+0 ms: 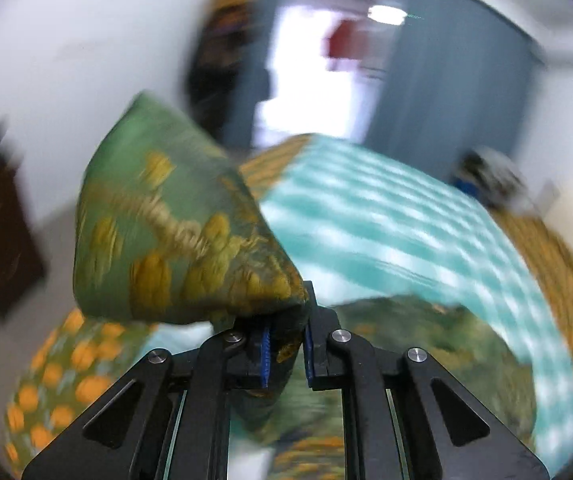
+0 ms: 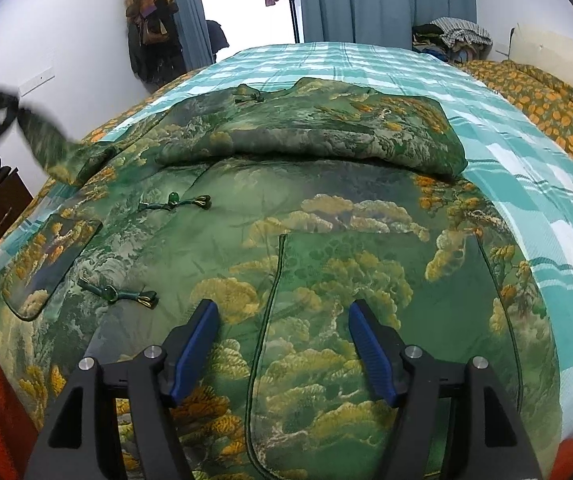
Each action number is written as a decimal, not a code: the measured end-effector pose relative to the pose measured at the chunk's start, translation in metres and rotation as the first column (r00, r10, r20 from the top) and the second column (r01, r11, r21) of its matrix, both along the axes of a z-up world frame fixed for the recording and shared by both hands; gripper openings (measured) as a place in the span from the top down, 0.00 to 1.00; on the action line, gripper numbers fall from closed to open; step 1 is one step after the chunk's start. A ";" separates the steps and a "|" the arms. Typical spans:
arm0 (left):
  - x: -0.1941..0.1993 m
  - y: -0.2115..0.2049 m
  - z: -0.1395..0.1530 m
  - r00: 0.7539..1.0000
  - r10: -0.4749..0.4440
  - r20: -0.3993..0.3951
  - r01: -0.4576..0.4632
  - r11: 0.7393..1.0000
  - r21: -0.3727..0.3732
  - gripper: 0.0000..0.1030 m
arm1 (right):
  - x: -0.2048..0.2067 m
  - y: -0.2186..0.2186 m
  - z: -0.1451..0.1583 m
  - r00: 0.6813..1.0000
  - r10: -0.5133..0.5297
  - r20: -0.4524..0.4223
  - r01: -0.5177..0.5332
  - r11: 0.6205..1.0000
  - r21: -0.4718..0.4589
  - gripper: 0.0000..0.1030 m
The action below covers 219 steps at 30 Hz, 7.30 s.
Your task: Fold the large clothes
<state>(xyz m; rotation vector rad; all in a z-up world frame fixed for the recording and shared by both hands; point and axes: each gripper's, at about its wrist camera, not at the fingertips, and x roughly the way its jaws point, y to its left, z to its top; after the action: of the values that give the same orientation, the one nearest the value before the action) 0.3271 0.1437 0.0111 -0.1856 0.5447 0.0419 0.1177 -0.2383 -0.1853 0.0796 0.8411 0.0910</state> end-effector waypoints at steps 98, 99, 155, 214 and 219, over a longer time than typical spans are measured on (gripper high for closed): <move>-0.017 -0.047 -0.133 0.910 -0.214 -0.354 0.207 0.977 -0.058 0.02 | 0.190 0.064 0.043 0.984 0.177 -0.028 -0.177 0.984 0.011 0.44; -0.042 -0.049 -0.134 0.907 -0.221 -0.357 0.214 0.975 -0.060 0.02 | 0.172 0.057 0.046 0.985 0.172 -0.024 -0.173 0.985 -0.003 0.43; -0.123 -0.099 -0.220 0.931 -0.218 -0.294 0.240 0.970 0.039 0.00 | 0.040 -0.005 -0.037 0.996 0.023 0.081 -0.009 0.986 -0.168 0.34; -0.208 0.016 -0.202 0.813 -0.295 -0.502 0.178 0.947 -0.269 0.01 | -0.065 -0.195 0.012 0.967 -0.039 -0.254 0.091 0.977 0.194 0.26; -0.211 -0.006 -0.207 0.727 -0.402 -0.557 0.257 0.911 -0.321 0.02 | -0.055 -0.167 -0.022 0.950 0.020 -0.313 0.073 0.956 0.283 0.26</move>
<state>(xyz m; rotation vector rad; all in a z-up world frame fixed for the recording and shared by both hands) 0.1161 0.1373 -0.1959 -0.2942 1.2406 -0.3282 0.0629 -0.4056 -0.2078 0.3925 1.1399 0.1798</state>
